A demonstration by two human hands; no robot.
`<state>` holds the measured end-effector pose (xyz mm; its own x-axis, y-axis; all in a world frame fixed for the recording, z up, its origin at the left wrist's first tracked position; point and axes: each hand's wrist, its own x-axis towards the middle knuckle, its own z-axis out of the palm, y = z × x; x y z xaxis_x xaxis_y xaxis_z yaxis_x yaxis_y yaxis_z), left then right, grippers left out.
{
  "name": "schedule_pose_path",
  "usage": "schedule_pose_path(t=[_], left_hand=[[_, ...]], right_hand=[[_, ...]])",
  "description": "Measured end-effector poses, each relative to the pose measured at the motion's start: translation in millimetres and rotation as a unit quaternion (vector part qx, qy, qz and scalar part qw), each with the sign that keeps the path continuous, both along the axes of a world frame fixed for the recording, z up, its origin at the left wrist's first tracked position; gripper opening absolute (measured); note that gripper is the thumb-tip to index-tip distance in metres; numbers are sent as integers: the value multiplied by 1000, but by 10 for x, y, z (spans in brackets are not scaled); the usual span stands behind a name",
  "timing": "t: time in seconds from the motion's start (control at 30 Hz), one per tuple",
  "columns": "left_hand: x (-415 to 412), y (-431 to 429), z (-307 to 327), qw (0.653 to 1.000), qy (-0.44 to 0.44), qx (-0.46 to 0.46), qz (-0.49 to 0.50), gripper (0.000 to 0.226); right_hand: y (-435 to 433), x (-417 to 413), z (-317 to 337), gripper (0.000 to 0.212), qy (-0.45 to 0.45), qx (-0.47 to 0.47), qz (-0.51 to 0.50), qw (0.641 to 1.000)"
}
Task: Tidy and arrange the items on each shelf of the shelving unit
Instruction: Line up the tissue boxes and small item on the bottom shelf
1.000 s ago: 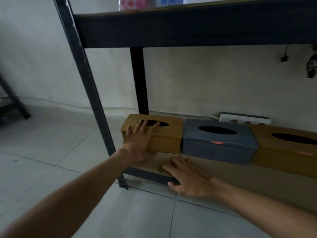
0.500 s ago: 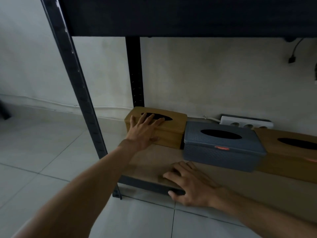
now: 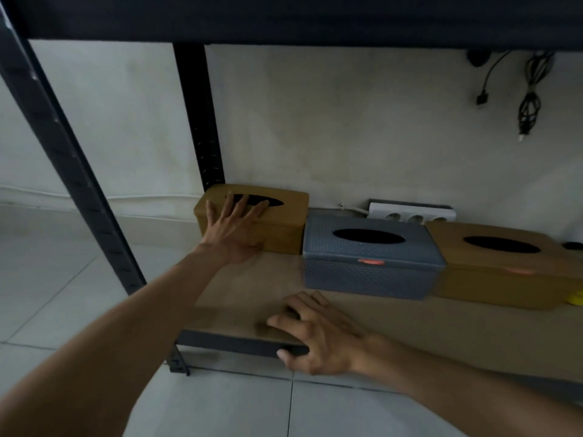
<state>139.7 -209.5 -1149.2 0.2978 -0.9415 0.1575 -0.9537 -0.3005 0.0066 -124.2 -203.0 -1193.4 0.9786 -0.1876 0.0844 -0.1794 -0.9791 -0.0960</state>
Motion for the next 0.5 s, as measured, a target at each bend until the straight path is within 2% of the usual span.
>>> schedule_pose_path(t=[0.07, 0.17, 0.23, 0.4, 0.5], left_hand=[[-79, 40, 66, 1000, 18, 1, -2, 91], [-370, 117, 167, 992, 80, -93, -43, 83], [-669, 132, 249, 985, 98, -112, -84, 84], [-1403, -78, 300, 971, 10, -24, -237, 90], [-1680, -255, 160, 959, -29, 5, -280, 93]], right_hand=[[-19, -68, 26, 61, 0, 15, -14, 1000], [-95, -282, 39, 66, 9, 14, -39, 999], [-162, -482, 30, 69, 18, 17, -66, 998], [-298, -999, 72, 80, 41, 11, -114, 993], [-367, -1238, 58, 91, 64, 14, -140, 988]])
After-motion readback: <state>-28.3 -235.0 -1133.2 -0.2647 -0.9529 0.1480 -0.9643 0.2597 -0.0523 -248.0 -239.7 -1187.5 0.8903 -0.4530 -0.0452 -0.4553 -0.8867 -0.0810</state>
